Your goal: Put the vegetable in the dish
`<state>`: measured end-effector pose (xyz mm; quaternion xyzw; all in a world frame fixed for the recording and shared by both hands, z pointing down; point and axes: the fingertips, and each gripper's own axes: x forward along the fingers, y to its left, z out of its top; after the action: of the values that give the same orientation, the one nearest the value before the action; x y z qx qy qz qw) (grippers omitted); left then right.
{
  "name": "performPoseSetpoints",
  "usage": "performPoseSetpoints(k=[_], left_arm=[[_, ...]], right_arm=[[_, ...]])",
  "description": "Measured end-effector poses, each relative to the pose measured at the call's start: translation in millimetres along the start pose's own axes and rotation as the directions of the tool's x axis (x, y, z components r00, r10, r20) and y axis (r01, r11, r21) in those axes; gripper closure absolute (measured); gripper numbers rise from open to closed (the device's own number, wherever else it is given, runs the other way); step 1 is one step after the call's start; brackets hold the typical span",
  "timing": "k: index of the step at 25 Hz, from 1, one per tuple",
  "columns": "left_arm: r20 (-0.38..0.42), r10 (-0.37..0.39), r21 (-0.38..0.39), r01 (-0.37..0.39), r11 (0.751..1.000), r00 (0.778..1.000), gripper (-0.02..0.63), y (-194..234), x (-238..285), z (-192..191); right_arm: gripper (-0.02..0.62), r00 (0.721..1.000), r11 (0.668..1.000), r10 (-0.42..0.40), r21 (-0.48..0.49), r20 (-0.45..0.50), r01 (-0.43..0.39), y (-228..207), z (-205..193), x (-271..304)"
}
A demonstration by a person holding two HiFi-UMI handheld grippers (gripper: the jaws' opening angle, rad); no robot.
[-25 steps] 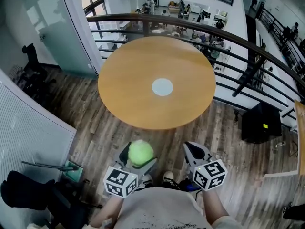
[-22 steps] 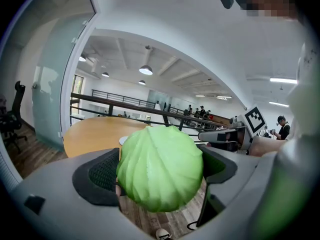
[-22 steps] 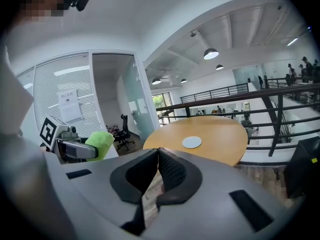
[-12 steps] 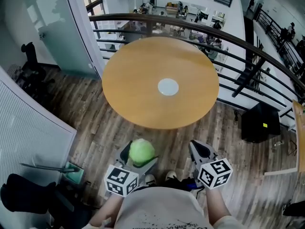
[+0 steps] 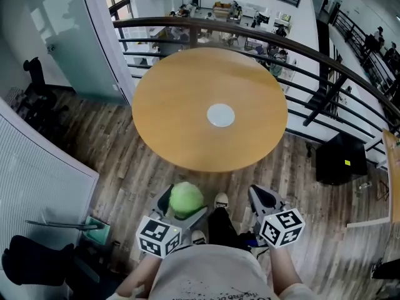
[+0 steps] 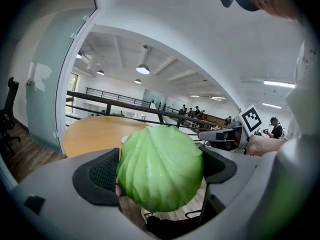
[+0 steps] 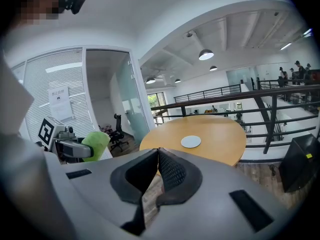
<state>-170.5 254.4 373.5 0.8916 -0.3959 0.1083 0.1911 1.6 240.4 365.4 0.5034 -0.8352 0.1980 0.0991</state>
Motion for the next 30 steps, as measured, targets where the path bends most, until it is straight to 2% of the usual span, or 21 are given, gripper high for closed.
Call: performPoseSetpoints(k=[9, 22, 30], left_arm=[[-0.019, -0.003, -0.011, 0.003, 1.000, 1.000, 0.118, 26.7, 62.4, 13.5], [0.018, 0.033, -0.012, -0.032, 0.999, 0.999, 0.118, 68.9, 191.0, 99.3], [-0.002, 0.078, -0.015, -0.078, 0.997, 0.997, 0.118, 81.3, 234.1, 111.0]], right_arm=[[0.571, 1.000, 1.000, -0.005, 0.027, -0.004, 0.005, -51.3, 13.1, 46.7], [0.571, 0.999, 0.999, 0.034, 0.006, 0.029, -0.034, -160.2, 102.5, 132.8], [0.571, 0.997, 0.997, 0.074, 0.010, 0.001, -0.074, -198.9, 116.4, 167.2]])
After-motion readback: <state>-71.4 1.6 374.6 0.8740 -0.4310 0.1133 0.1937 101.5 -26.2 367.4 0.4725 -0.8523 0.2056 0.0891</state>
